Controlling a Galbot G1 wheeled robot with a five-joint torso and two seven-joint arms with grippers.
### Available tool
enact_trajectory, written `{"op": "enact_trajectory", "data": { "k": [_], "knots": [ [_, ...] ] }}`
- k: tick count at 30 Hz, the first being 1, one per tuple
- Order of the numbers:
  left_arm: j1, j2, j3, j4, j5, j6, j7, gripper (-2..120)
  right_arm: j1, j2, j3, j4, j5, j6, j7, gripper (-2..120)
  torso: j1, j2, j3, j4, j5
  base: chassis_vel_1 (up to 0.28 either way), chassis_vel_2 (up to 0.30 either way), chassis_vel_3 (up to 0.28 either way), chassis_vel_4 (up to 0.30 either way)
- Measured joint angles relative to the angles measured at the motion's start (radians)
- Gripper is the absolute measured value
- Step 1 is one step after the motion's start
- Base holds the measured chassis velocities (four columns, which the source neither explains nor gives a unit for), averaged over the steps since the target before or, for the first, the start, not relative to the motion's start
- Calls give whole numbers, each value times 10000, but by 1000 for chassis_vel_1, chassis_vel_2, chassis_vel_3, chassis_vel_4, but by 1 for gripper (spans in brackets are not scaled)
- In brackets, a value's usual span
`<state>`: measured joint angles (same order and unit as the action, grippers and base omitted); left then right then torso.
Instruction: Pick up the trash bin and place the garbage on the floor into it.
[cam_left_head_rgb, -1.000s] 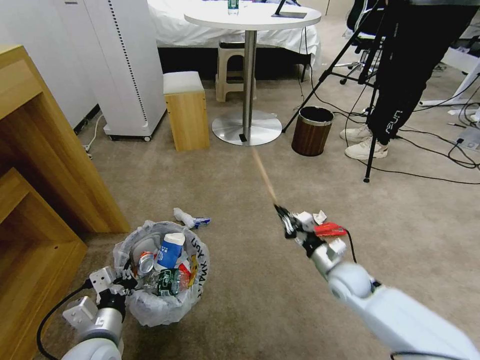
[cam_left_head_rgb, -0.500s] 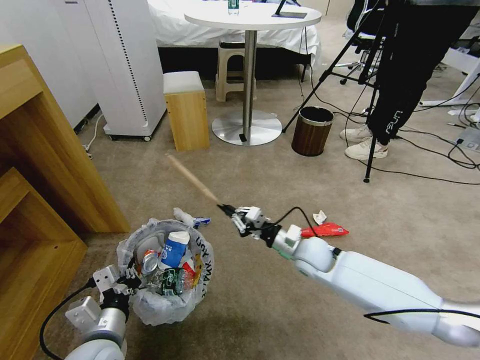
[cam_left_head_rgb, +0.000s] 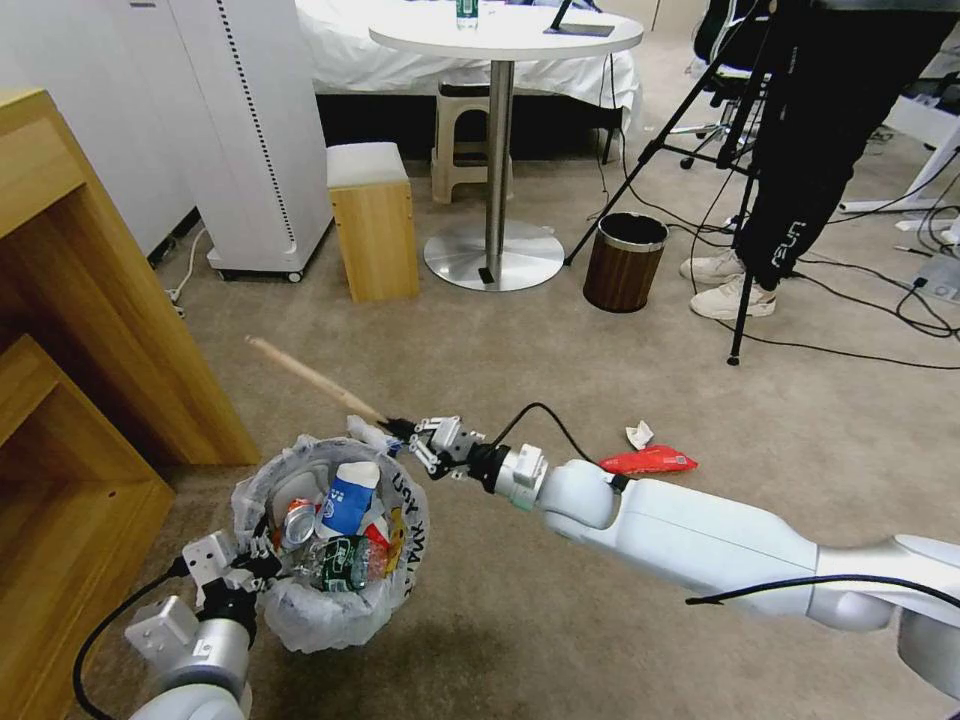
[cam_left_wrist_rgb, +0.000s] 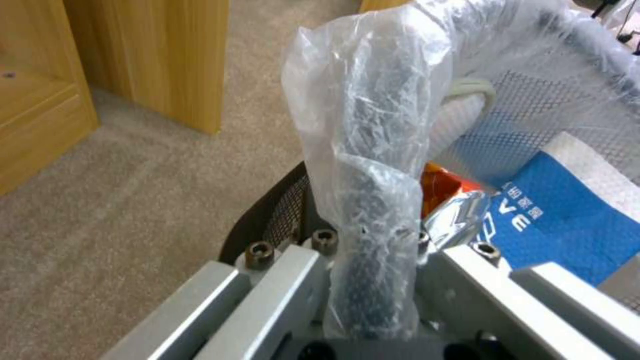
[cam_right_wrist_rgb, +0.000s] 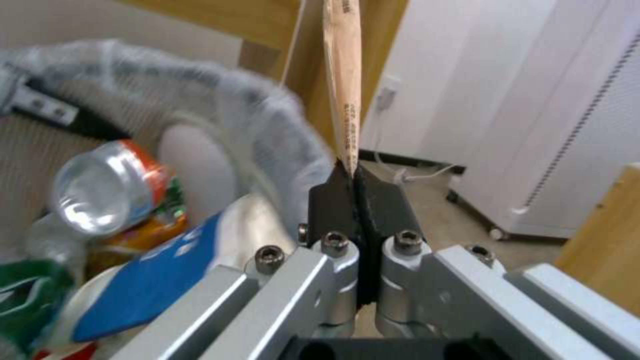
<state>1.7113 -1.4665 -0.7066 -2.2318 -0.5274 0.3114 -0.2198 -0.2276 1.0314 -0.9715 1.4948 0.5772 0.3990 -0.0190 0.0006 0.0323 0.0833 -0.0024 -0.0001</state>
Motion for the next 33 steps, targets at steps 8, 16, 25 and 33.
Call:
{"op": "enact_trajectory", "data": {
  "k": [8, 16, 25, 33],
  "knots": [
    [72, -15, -33, -79, -4, -4, 19, 1, 6, 483, -345, -136, -61, -54, 175, 0, 1, 0, -1, 1, 0, 0, 0, 0, 0],
    [48, -21, -31, -106, -4, -4, 23, 1, 33, 406, -658, 24, -167, -31, 108, 0, 0, 0, 0, 1, 1, 0, 0, 0, 0],
    [43, -24, -71, -204, -43, -4, 18, 1, -62, 51, -835, -103, -481, 54, -33, 0, 0, 0, -1, 0, 1, 0, 0, 0, 0],
    [46, -49, -43, -216, -34, -3, 13, 1, -226, 215, -910, -404, -637, 134, 47, 0, 0, 0, 0, 2, 1, 0, 0, 0, 0]
  ]
}}
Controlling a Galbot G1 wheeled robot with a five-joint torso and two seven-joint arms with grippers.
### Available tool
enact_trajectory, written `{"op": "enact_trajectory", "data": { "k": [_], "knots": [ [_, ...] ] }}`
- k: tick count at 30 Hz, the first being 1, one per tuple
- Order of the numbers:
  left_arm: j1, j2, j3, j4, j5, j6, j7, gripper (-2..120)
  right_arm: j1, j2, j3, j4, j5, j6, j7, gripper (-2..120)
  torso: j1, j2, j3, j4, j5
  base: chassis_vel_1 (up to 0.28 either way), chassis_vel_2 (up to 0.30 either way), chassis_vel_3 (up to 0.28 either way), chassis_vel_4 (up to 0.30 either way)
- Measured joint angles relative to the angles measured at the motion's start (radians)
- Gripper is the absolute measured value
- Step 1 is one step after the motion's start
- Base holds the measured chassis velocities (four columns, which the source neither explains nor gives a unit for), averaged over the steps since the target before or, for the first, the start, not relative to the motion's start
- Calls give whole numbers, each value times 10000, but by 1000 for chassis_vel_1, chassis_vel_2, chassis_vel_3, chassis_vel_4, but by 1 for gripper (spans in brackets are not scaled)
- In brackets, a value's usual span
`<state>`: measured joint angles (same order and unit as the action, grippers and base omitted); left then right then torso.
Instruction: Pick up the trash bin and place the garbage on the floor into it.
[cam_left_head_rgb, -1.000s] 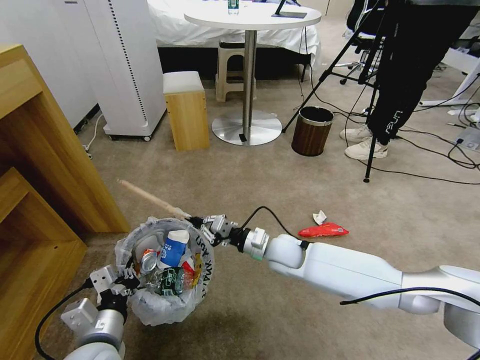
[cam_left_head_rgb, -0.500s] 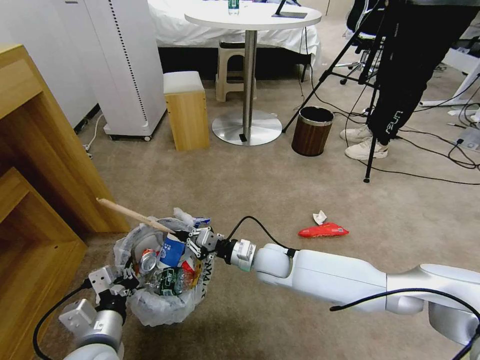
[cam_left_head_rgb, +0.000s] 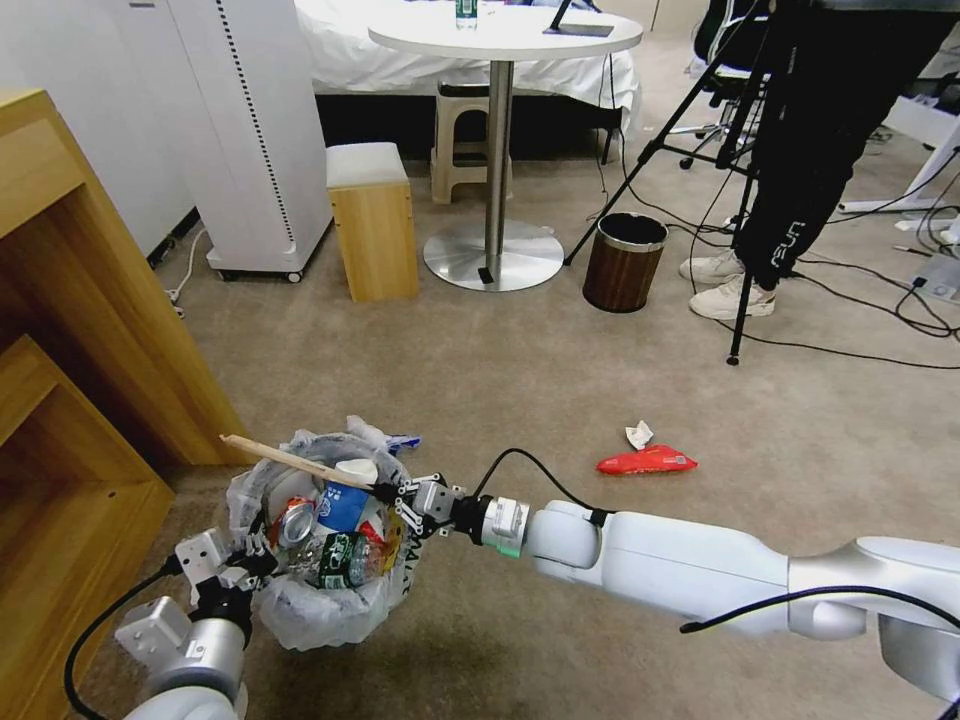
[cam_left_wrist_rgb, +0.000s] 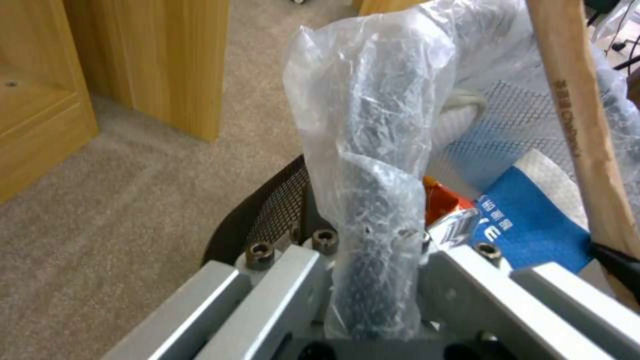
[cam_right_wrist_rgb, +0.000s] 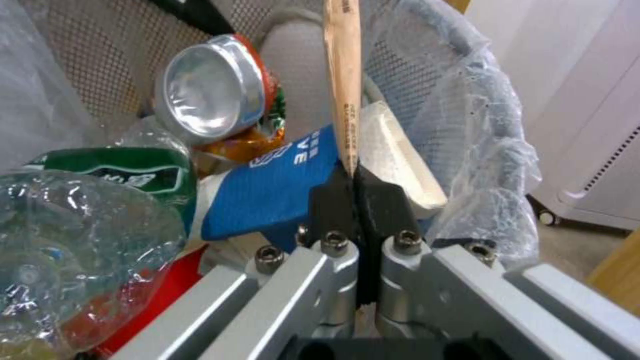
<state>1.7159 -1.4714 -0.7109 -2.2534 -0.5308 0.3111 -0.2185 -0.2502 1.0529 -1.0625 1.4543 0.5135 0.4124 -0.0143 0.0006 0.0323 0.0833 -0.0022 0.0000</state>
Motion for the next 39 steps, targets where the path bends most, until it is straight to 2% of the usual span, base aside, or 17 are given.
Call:
{"op": "enact_trajectory", "data": {
  "k": [2, 9, 10, 13, 14, 17, 19, 20, 21, 23, 26, 27, 28, 35, 38, 39],
  "knots": [
    [-6, 0, -2, 8, 0, 0, 0, 1, 0, -7, 0, 18, -5, 0, -2, 0, 0, 0, 0, 0, 0, 0, 0, 0, 0],
    [-56, -8, 15, 23, -1, 25, 5, 1, 34, -149, 75, 194, -15, 0, -35, 28, 0, 0, 0, -1, 0, 0, 0, 0, 0],
    [-56, -8, 15, 23, -1, 25, 5, 1, 34, -149, 75, 194, -15, 0, -35, 28, 0, 0, 0, -1, 0, 0, 0, 0, 0],
    [-40, -24, 12, 23, -1, 29, 10, 1, 41, -161, 120, 229, -12, -6, -45, 41, 0, 0, 0, -1, 0, 0, 0, 0, 0],
    [-40, -24, 12, 23, -1, 29, 10, 1, 41, -161, 120, 229, -12, -6, -45, 41, 0, 0, 0, -1, 0, 0, 0, 0, 0],
    [-28, -39, 13, 19, 0, 30, 20, 1, 13, -140, 185, 257, 2, -14, -40, 57, 0, 0, 0, -1, 0, 0, 0, 0, 0],
    [-20, -41, 12, 13, 1, 30, 20, 1, -7, -135, 220, 279, 8, -13, -34, 60, 0, 0, 0, -1, 0, 0, 0, 0, 0],
    [-9, -42, -4, 12, 1, 29, 23, 1, -41, -140, 314, 344, 41, -15, -24, 68, 0, 0, 0, -1, 0, 0, 0, 0, 0],
    [-9, -42, -4, 12, 1, 29, 23, 1, -41, -140, 314, 344, 41, -15, -24, 68, 0, 0, 0, -1, 0, 0, 0, 0, 0],
    [3, -34, -55, 12, 2, 29, 23, 1, -137, -206, 582, 581, 178, -18, 50, 78, 0, 0, 0, -1, 0, 0, 0, 0, 0],
    [9, -33, -61, 12, 3, 28, 23, 1, -207, -254, 797, 767, 270, -31, 97, 85, 0, 0, 0, -1, 0, 0, 0, 0, 0],
    [10, -45, -60, 13, 3, 28, 25, 1, -263, -260, 971, 869, 305, -31, 122, 93, 0, 0, 0, -2, -1, 0, 0, 0, 0],
    [10, -62, -61, 13, 9, 28, 26, 1, -285, -259, 1051, 906, 314, -31, 123, 96, 0, 0, 0, -2, 0, 0, 0, 0, 0],
    [17, -136, -21, 18, 82, 22, 50, 1, -372, -176, 1367, 992, 328, 29, 211, 100, 0, 0, 0, -1, -1, 0, 0, 0, 0],
    [21, -146, -20, 75, 105, -2, 71, 1, -798, -34, 2185, 1154, 379, 82, 428, 100, 0, 0, 0, -1, 0, 0, 0, 0, 0],
    [6, -134, -36, 98, 103, -5, 73, 1, -1005, -13, 2741, 1295, 504, 60, 531, 100, 0, 0, 0, 0, 0, 0, 0, 0, 0]
  ]
}}
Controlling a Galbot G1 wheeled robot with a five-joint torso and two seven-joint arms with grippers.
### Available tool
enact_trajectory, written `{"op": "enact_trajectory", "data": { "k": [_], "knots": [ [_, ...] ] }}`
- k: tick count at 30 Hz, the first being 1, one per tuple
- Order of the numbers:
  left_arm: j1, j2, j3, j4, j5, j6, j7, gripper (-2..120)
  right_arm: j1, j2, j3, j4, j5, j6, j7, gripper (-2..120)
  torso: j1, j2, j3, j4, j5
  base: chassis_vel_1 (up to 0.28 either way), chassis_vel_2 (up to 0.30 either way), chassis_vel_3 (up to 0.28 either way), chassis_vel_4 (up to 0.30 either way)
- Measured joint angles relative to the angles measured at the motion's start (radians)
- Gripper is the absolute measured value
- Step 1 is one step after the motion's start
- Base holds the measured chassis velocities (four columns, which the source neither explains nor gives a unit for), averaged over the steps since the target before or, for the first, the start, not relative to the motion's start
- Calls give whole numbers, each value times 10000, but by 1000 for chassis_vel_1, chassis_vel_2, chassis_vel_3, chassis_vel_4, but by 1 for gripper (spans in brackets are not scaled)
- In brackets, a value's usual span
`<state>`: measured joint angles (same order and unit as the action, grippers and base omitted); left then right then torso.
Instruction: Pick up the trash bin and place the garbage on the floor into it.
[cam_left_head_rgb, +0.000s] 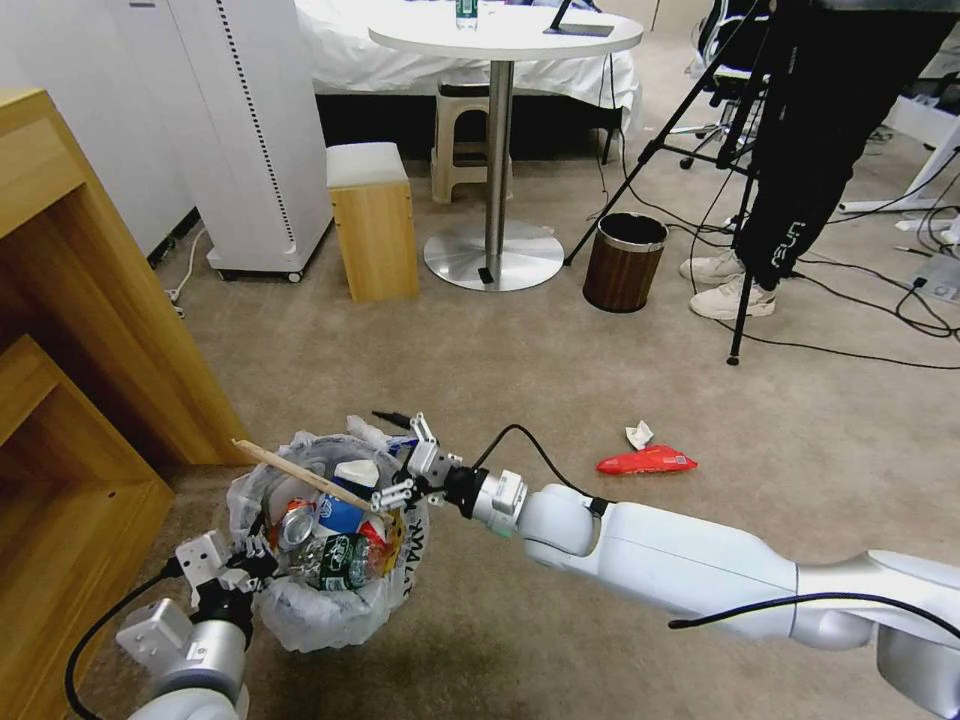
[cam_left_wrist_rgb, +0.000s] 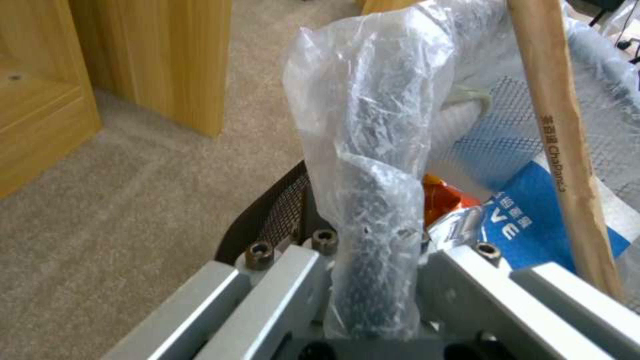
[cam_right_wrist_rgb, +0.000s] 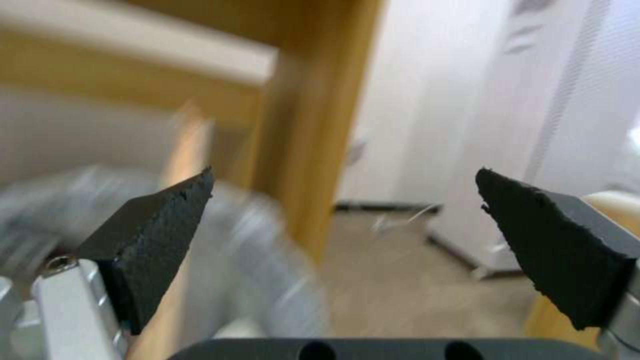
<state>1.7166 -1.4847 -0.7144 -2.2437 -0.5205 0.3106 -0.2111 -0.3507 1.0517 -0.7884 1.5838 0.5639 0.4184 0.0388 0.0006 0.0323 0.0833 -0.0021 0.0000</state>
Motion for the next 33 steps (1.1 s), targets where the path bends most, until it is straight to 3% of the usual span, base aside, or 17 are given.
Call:
{"op": "enact_trajectory", "data": {
  "k": [4, 10, 11, 12, 17, 18, 19, 22, 25, 29, 33],
  "knots": [
    [-14, 21, -65, 17, -15, -12, 2, 1, -380, -161, 1079, 450, 622, -247, 347, 100, 0, 0, 0, -2, 1, 0, 0, 0, 0],
    [57, -18, -209, -82, -18, -44, -1, 1, -862, -841, 2919, 1248, 2691, -1005, 1468, 100, 0, 0, -1, -1, 0, 0, 0, 0, 0],
    [61, -29, -210, -120, -14, -45, -4, 1, -1215, -1072, 3679, 1503, 3373, -1364, 1892, 100, 0, 0, -1, -6, 1, 0, 0, 0, 0],
    [61, -29, -210, -120, -14, -45, -4, 1, -1215, -1072, 3679, 1503, 3373, -1364, 1892, 100, 0, 0, -1, -6, 1, 0, 0, 0, 0],
    [135, -26, -206, -169, 60, -44, 11, 1, -2406, -1655, 5896, 2185, 4728, -2910, 3277, 100, 0, 0, -1, -2, 1, 0, 0, 0, 0],
    [151, 0, -225, -200, 79, -44, 41, 1, -2829, -1810, 6552, 2317, 4906, -3694, 3761, 100, 0, 0, -1, -1, 2, 0, 0, 0, 0],
    [151, 0, -225, -200, 79, -44, 41, 1, -2829, -1810, 6552, 2317, 4906, -3694, 3761, 100, 0, 0, -1, -1, 2, 0, 0, 0, 0],
    [194, 81, -238, -267, 87, -34, 62, 1, -3750, -2088, 7802, 2552, 5174, -5402, 4832, 100, 0, 0, -1, -3, -2, 0, 0, 0, 0],
    [232, 147, -245, -336, 79, 17, 68, 1, -4536, -2229, 8459, 2673, 5311, -6037, 5223, 100, -1, 0, -1, -3, 6, 0, 0, 0, 0],
    [264, 300, -271, -346, 84, 57, 118, 1, -5788, -2489, 9238, 2664, 5123, -6336, 5183, 100, -1, 1, -2, -4, 2, 0, 0, 0, 0],
    [294, 415, -301, -338, 222, 57, 153, 1, -6477, -2607, 9398, 2363, 4446, -6041, 4970, 100, 0, 0, -1, -1, 0, 0, 0, 0, 0]
  ]
}}
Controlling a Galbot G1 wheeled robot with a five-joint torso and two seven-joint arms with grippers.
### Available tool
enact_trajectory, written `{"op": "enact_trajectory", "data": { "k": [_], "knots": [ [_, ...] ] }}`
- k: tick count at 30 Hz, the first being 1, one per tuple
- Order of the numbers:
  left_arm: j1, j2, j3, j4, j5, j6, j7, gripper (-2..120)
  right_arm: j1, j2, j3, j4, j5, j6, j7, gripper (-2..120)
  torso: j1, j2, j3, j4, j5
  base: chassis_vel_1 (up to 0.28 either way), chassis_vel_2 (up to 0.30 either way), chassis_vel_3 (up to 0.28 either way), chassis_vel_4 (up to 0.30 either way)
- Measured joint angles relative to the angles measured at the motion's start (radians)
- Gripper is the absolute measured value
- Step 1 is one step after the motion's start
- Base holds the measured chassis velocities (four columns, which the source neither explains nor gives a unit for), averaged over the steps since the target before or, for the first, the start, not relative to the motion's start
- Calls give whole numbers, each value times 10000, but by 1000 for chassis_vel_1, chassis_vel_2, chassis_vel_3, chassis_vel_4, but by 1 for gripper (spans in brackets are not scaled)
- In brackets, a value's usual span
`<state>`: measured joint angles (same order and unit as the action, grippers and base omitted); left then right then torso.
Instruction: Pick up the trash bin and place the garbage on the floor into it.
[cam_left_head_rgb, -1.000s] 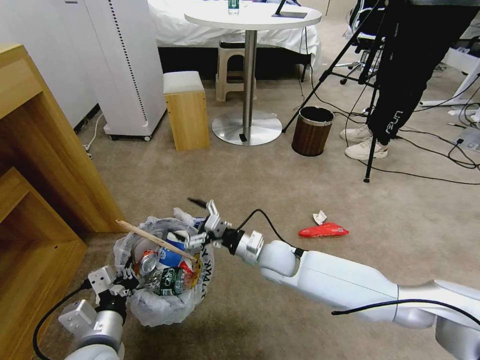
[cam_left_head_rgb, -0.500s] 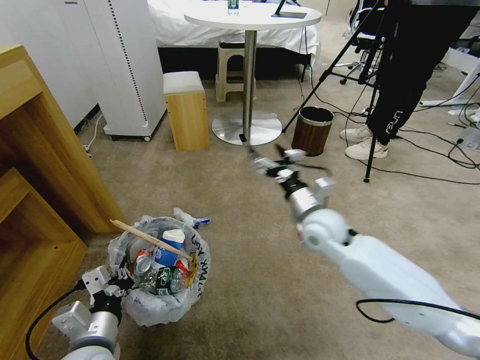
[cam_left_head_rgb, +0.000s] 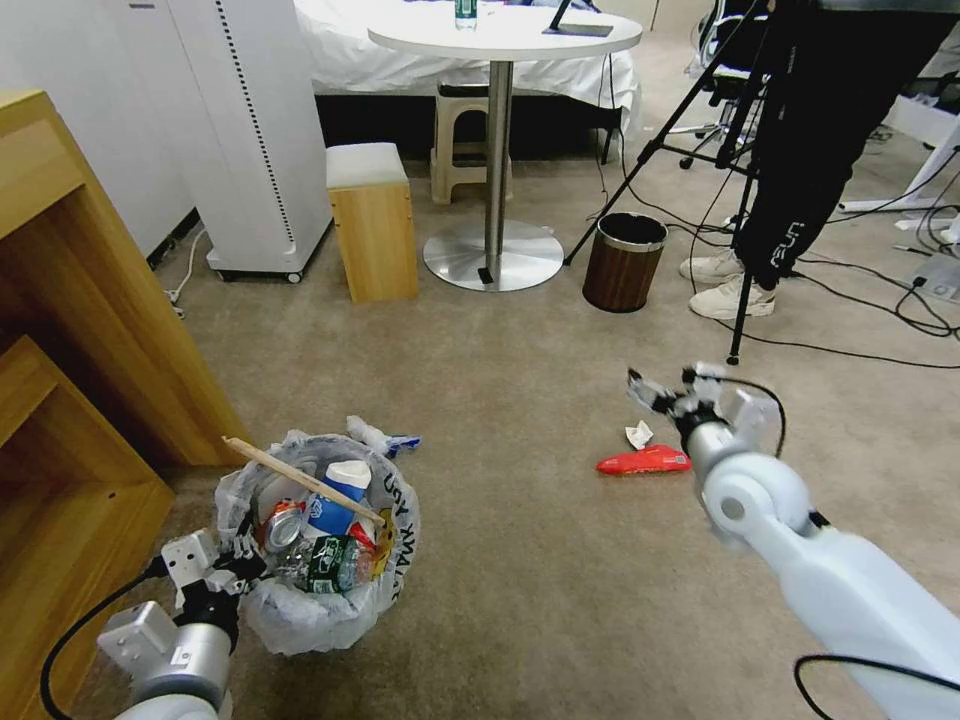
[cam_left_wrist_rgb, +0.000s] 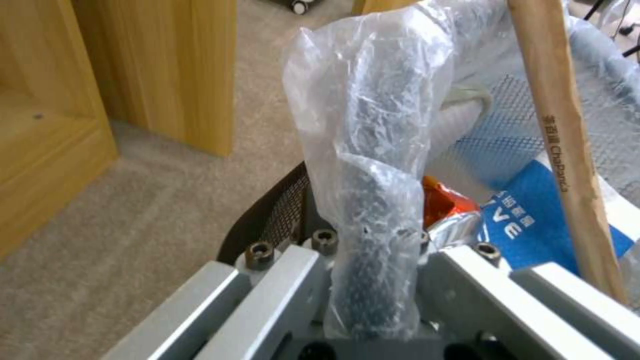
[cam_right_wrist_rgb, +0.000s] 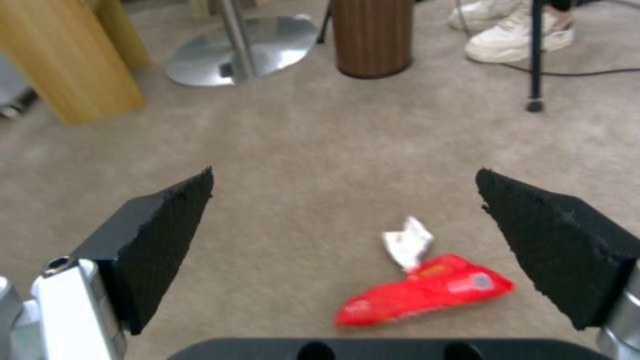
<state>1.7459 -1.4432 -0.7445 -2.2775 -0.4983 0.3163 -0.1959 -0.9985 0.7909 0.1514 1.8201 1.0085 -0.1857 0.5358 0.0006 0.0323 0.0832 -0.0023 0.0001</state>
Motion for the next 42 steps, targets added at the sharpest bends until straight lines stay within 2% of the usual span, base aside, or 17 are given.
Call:
{"op": "enact_trajectory", "data": {
  "k": [7, 12, 21, 26, 42],
  "knots": [
    [57, 67, -11, 47, 390, -61, -94, 1, -969, 25, 637, -93, -681, 219, -57, 100, -1, 0, -1, 0, -2, 0, 0, 0, 0],
    [74, 146, -20, 124, 700, -256, -91, 1, -1949, 138, 1235, -174, -1797, 742, -91, 100, -1, 0, 0, -1, 5, 0, 0, 0, 0],
    [219, 214, -21, 105, 809, -330, -54, 1, -3038, 404, 2090, 100, -2495, 878, 35, 100, 0, 0, 0, 0, 0, 0, 0, 0, 0],
    [180, 187, 11, 179, 874, -411, -37, 1, -3112, 478, 2186, 134, -2852, 825, 43, 100, 0, 0, 0, 0, -1, 0, 0, 0, 0],
    [154, 35, -139, 253, 950, -412, -125, 1, -2732, 666, 1838, -217, -3158, 1752, -243, 100, 0, 0, 1, 0, -1, 0, 0, 0, 0]
  ]
}}
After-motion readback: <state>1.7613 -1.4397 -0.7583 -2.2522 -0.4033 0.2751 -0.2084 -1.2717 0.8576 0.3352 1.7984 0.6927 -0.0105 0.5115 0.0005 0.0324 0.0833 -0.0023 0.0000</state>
